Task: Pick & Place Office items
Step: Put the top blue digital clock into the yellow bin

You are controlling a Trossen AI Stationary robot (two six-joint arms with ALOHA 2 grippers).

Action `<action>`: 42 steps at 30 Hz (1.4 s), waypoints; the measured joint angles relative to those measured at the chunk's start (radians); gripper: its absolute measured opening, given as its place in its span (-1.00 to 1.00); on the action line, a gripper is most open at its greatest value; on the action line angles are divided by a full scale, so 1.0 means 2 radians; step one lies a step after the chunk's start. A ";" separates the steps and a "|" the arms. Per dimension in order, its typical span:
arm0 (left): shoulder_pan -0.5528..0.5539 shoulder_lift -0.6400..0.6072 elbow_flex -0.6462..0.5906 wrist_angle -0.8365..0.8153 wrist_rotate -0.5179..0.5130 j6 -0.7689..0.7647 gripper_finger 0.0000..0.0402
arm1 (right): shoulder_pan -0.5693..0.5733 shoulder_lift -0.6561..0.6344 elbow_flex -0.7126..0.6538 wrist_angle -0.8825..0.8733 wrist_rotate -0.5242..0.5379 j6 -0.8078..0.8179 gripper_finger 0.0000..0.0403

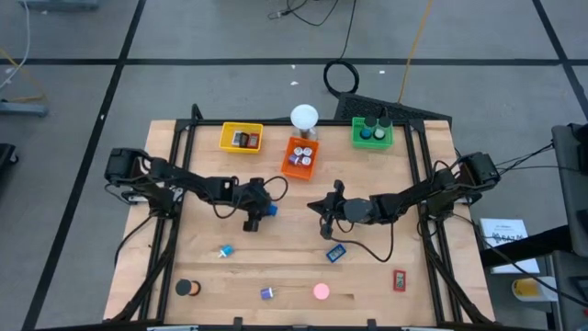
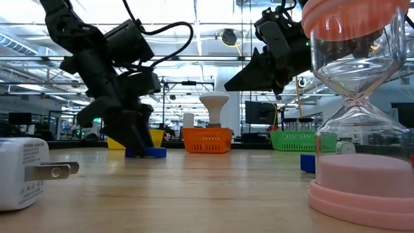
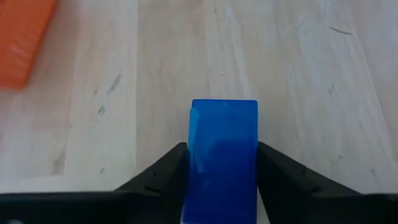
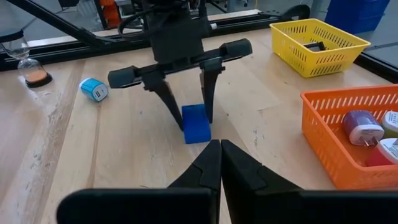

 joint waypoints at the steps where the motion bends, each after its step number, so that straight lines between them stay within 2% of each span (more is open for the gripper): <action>1: 0.000 -0.005 0.004 -0.013 -0.004 -0.005 -0.22 | 0.000 0.000 0.000 0.000 0.000 0.000 -1.00; 6: 0.008 -0.072 0.036 -0.111 -0.059 -0.031 -0.23 | 0.000 0.000 0.000 0.000 0.000 0.000 -1.00; 9: 0.029 -0.128 0.052 -0.171 -0.098 -0.074 -0.23 | 0.001 0.000 0.000 -0.004 0.000 0.000 -1.00; 13: 0.089 -0.206 0.058 -0.225 -0.116 -0.139 -0.23 | 0.006 0.000 0.000 -0.004 0.000 0.000 -0.99; 18: 0.185 -0.253 0.058 -0.274 -0.155 -0.183 -0.20 | 0.008 0.000 0.000 -0.004 0.000 -0.002 -1.00; 22: 0.264 -0.245 0.058 -0.276 -0.138 -0.186 -0.22 | 0.007 0.000 0.000 -0.002 0.001 -0.001 -1.00; 27: 0.330 -0.191 0.058 -0.243 -0.097 -0.184 -0.21 | 0.006 0.000 0.000 -0.002 0.001 -0.001 -0.99; 34: 0.373 -0.110 0.058 -0.170 -0.090 -0.187 -0.20 | 0.006 0.000 0.000 -0.002 0.001 -0.002 -1.00; 42: 0.402 -0.069 0.058 -0.141 -0.089 -0.205 -0.19 | 0.006 0.000 0.000 -0.002 0.002 -0.002 -0.99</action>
